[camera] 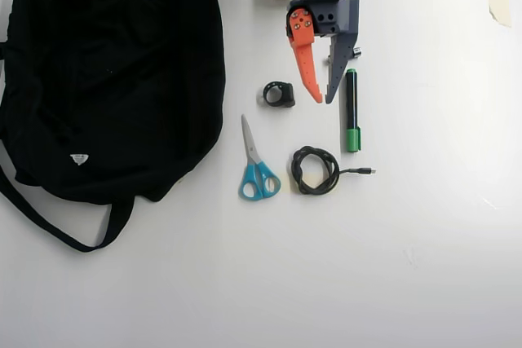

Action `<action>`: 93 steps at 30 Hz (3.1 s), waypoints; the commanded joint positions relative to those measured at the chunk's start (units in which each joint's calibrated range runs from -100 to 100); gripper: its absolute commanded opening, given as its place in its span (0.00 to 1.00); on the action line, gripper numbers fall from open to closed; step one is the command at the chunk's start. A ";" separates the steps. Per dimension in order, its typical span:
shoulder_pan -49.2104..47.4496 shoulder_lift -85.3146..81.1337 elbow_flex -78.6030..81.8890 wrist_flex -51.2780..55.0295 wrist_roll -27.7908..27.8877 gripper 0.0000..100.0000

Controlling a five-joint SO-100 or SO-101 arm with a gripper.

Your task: Put the green marker into the black bag

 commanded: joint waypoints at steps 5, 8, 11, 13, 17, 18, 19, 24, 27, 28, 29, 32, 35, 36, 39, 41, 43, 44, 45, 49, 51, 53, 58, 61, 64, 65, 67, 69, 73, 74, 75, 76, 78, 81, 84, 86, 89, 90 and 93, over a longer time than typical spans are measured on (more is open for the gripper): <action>-0.21 7.11 -11.76 -1.09 0.27 0.02; 0.31 9.93 -15.17 -1.09 0.27 0.02; 0.68 12.42 -18.32 -2.03 0.27 0.02; 0.83 13.92 -19.49 -3.32 0.27 0.02; 1.28 16.32 -20.74 -6.17 0.27 0.02; 1.43 16.90 -21.10 -6.77 0.27 0.02; 1.51 17.49 -21.55 -7.29 0.27 0.02; 1.58 21.47 -27.03 -7.63 0.27 0.02; 1.58 23.88 -30.45 -7.63 0.27 0.02; 1.58 24.46 -31.26 -7.63 0.27 0.02; 1.58 25.04 -31.88 -7.63 0.27 0.02; 1.58 26.28 -33.23 -7.63 0.27 0.02; 1.66 27.44 -34.13 -7.63 0.27 0.02; 1.66 28.44 -35.03 -7.63 0.21 0.02; 1.66 30.02 -36.74 -7.63 0.21 0.02; 1.66 30.60 -37.19 -7.63 0.21 0.02; 1.66 30.68 -37.10 -7.63 0.21 0.02; 1.66 30.68 -36.83 -7.63 0.21 0.02; 1.66 30.60 -36.65 -7.63 0.21 0.02; 1.66 30.35 -36.47 -7.63 0.69 0.02; 1.66 30.18 -36.29 -7.63 0.69 0.02; 1.66 29.93 -36.29 -7.03 0.69 0.02; 1.21 29.77 -36.11 -6.77 0.69 0.02; 1.51 29.68 -35.84 -5.99 0.74 0.02; 1.51 29.68 -35.66 -3.84 0.69 0.02; 1.51 29.60 -36.47 -0.40 0.42 0.02; 1.43 29.44 -36.56 2.53 0.32 0.02; 1.21 29.35 -36.56 4.77 0.48 0.02; 0.83 29.27 -36.56 9.60 0.27 0.02; 0.83 29.27 -36.56 10.97 0.21 0.02; 0.83 29.27 -36.65 12.35 0.21 0.02; 0.68 29.27 -36.65 13.82 0.21 0.02; 0.24 29.27 -37.54 17.35 0.21 0.02; 0.09 29.27 -39.52 24.84 0.21 0.02; 0.09 29.35 -40.69 30.96 0.21 0.02; 0.09 29.35 -41.32 33.88 0.21 0.02; 0.09 29.35 -42.22 37.42 0.16 0.02; 0.09 29.35 -42.49 39.22 0.11 0.02; 0.01 29.35 -42.67 44.39 0.11 0.02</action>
